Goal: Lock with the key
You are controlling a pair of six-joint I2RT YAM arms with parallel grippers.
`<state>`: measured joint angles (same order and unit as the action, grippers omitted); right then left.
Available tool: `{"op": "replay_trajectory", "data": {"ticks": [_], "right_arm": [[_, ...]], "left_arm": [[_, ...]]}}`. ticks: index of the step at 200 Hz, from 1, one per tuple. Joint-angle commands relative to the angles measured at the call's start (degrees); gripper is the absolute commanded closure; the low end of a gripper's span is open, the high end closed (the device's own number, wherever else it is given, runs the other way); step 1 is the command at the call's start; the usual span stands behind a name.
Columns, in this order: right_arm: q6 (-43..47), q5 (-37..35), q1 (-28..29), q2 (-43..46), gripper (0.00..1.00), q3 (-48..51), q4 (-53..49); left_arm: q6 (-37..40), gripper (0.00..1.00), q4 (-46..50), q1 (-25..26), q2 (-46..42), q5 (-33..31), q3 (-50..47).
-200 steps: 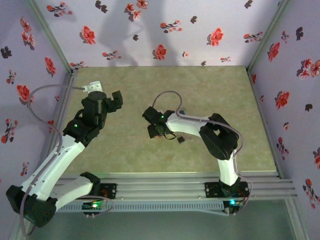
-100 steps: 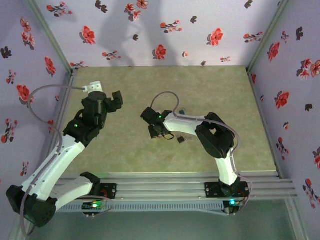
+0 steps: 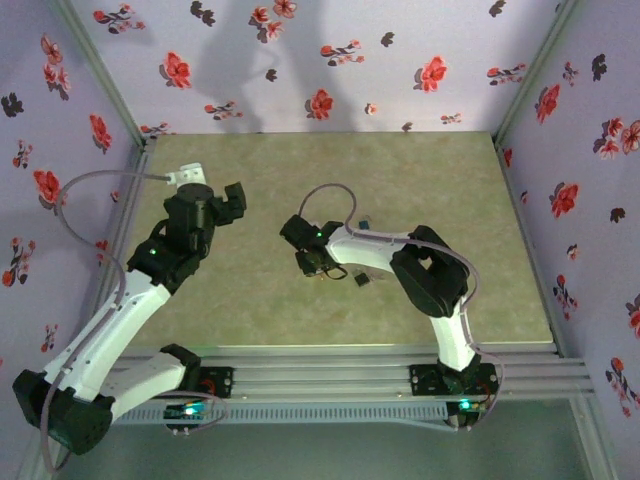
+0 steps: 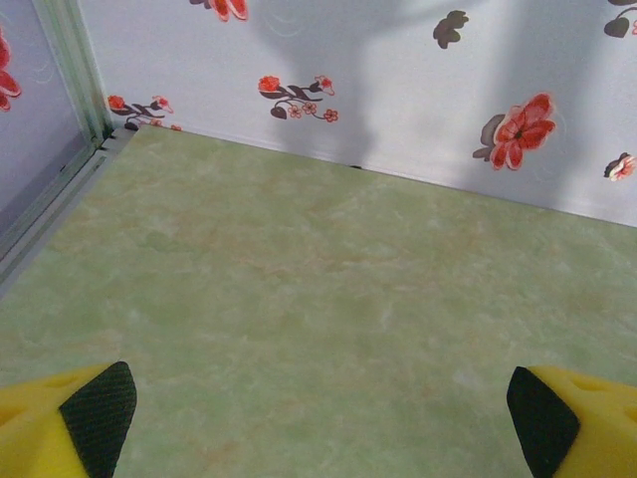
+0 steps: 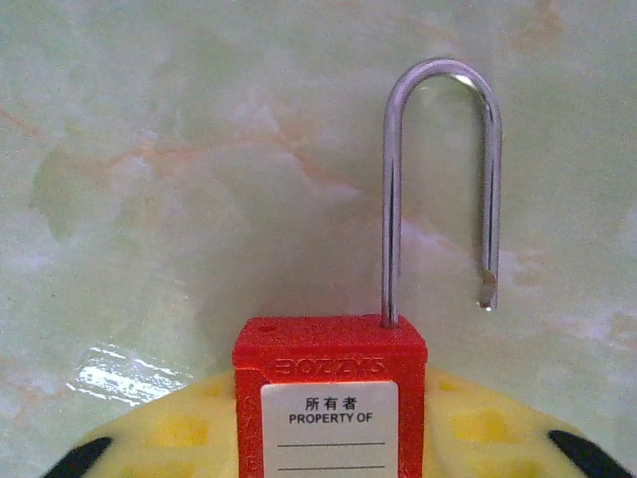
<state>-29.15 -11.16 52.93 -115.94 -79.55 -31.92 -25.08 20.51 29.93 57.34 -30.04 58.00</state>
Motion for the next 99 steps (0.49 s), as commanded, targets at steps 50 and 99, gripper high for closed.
{"op": "replay_trajectory", "data": {"ticks": [50, 99], "right_arm": [[2.77, 2.65, 0.38, 8.01, 0.85, 4.68, 1.48], [6.27, 7.63, 0.17, 15.36, 0.88, 8.68, 4.81]], "left_arm": [[1.35, 0.0, -1.79, -0.31, -0.82, -2.01, -0.52], [1.53, 0.0, -0.96, -0.3, -0.11, -1.99, -0.1]]}}
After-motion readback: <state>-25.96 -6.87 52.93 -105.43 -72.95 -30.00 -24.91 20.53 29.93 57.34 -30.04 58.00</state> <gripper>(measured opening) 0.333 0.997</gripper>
